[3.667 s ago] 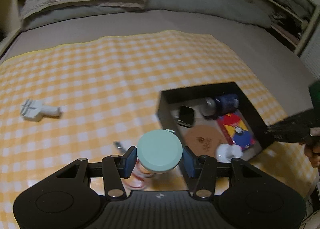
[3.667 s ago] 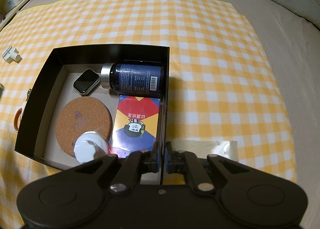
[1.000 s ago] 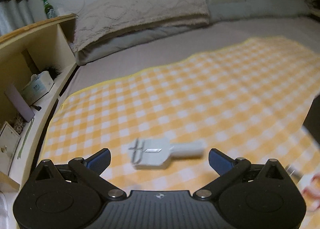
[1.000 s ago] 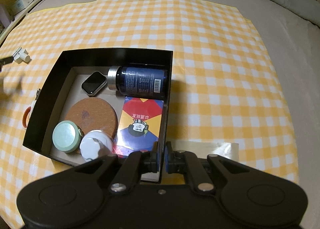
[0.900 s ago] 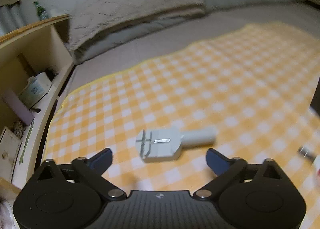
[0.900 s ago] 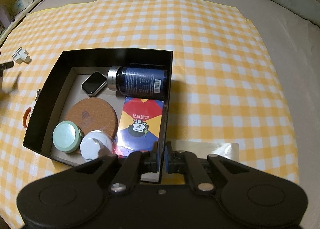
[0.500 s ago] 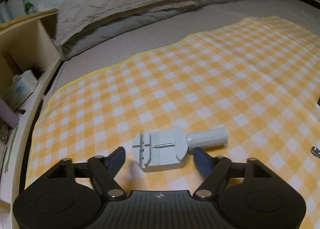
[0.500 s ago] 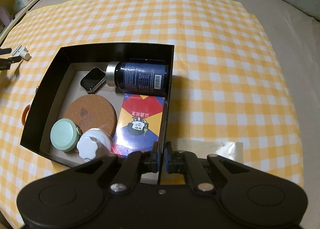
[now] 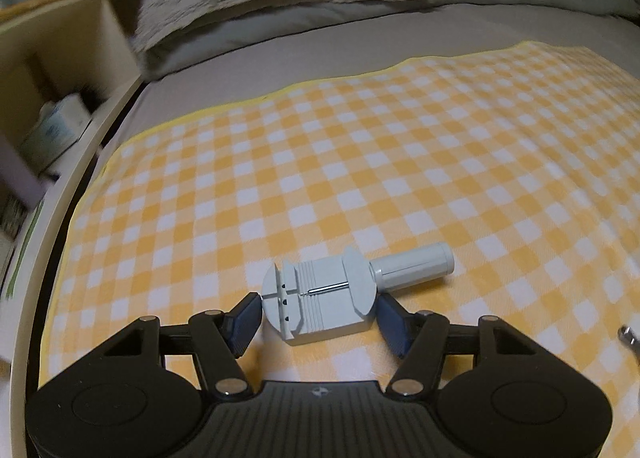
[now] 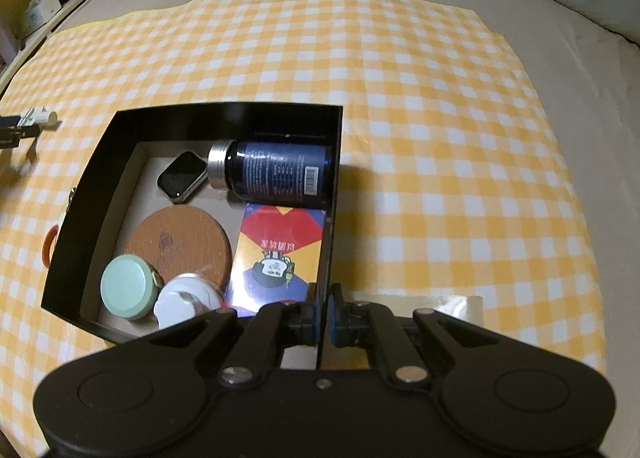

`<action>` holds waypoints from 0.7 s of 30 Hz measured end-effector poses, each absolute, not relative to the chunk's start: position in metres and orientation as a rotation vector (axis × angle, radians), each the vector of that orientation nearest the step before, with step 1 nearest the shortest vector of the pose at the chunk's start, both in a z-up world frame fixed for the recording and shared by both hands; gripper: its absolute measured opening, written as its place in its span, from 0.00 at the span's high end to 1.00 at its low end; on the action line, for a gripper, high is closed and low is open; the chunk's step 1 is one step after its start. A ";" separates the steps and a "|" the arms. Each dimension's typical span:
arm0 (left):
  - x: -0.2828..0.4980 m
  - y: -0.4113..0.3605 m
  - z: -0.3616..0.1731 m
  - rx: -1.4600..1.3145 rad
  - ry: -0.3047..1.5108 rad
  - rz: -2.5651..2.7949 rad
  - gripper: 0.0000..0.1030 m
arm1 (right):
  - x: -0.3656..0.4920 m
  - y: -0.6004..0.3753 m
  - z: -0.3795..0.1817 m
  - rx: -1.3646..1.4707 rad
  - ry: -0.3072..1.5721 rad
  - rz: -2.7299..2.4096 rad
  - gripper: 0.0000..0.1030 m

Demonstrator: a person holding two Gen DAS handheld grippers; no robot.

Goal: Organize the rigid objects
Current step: 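Lower the left gripper onto the white strap tool and grasp it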

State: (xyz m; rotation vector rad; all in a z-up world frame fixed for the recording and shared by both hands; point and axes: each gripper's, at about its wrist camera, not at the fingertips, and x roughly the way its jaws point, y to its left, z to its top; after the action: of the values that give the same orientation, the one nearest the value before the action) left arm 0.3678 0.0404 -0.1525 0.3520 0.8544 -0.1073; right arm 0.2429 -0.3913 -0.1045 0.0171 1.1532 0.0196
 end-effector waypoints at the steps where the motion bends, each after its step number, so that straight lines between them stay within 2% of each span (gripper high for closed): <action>1: 0.368 0.040 -0.152 0.335 0.862 -0.090 0.39 | 0.244 -0.391 -0.103 0.017 1.151 0.017 0.96; 11: 0.342 0.028 -0.128 0.223 0.854 -0.056 0.40 | 0.246 -0.389 -0.100 0.005 1.148 0.009 0.96; 21: 0.321 0.010 -0.121 0.209 0.939 -0.056 0.39 | 0.238 -0.386 -0.095 -0.013 1.138 0.004 0.96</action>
State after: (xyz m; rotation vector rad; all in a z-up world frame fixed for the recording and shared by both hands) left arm 0.3211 0.0105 -0.1210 0.2090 0.9388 -0.0557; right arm 0.2381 -0.3863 -0.0951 -0.0127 1.1375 0.0041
